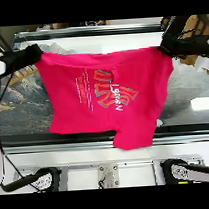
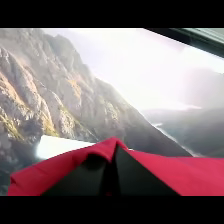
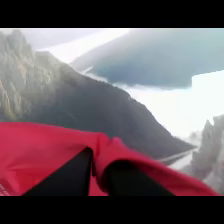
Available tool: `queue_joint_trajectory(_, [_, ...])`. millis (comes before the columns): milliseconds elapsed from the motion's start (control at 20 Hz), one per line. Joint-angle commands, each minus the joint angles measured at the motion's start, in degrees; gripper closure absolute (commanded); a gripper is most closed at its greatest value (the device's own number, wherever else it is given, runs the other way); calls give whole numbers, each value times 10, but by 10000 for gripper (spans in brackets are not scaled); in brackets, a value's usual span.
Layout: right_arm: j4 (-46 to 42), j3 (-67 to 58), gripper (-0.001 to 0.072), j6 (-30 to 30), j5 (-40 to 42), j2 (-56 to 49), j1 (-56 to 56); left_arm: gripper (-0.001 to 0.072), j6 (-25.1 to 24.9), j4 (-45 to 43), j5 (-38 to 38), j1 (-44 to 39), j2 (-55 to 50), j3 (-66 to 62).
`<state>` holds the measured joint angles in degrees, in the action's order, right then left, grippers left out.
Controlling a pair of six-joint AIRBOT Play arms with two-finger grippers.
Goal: Fold the clothes and pants, and hang the long-sleeved shirts on hangers.
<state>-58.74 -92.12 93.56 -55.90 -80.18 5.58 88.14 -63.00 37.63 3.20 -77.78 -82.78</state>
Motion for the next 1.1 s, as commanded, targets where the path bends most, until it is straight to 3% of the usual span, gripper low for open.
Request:
queue_joint_trajectory(0, [48, -18, 140, -25, 110, -87, -5, 198, -6, 2, -57, -12, -100, -43])
queue_joint_trajectory(50, [50, -22, 21, -50, 108, -86, -2, 74, -2, 1, -36, -7, -110, -68])
queue_joint_trajectory(300, [33, -25, 40, -133, -35, -19, 56, 81, 8, 0, 154, 41, -90, -128])
queue_joint_trajectory(500, [-102, 113, 40, -138, -142, 85, 94, 81, 8, -4, 207, 51, 6, 40])
queue_joint_trajectory(800, [-106, 503, 40, -87, -125, 221, 178, 81, 8, -2, 207, 23, 134, 343])
queue_joint_trajectory(1050, [-13, 632, 45, -98, -22, 203, 165, 81, 8, 0, 202, 2, 181, 428])
